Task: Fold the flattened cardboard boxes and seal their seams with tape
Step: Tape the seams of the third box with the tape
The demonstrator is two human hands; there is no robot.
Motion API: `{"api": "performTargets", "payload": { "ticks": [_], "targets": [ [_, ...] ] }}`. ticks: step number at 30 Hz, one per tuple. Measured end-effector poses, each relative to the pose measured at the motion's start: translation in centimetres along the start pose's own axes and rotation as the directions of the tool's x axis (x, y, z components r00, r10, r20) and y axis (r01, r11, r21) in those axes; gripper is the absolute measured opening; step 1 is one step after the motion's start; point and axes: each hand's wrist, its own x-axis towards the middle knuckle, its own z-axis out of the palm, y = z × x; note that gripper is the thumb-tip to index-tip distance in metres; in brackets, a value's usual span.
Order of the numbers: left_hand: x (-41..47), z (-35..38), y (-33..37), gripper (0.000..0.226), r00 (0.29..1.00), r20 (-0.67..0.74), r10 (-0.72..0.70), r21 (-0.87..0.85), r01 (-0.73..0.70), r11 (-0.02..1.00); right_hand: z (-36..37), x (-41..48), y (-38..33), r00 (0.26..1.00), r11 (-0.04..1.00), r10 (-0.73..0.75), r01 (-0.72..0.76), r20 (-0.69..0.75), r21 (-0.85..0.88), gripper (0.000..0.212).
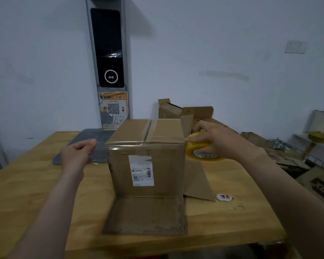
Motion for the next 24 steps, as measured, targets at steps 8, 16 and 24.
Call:
{"api": "performTargets", "payload": {
  "ticks": [8,16,24],
  "targets": [
    [0.9,0.1,-1.8,0.016,0.996,0.045,-0.071,-0.115,0.075,0.991,0.5,1.5,-0.3,0.993,0.996,-0.006,0.017,0.122,-0.091,0.053],
    [-0.6,0.9,-2.6,0.007,0.984,0.096,-0.151,-0.239,0.17,0.956,1.3,2.1,-0.4,0.987,0.996,-0.017,0.03,0.161,-0.079,0.05],
    [-2.1,3.2,-2.8,0.02,0.977,0.063,-0.204,-0.235,0.213,0.948,3.1,1.7,-0.4,0.991,1.0,-0.003,0.004,0.132,-0.011,0.051]
  ]
}}
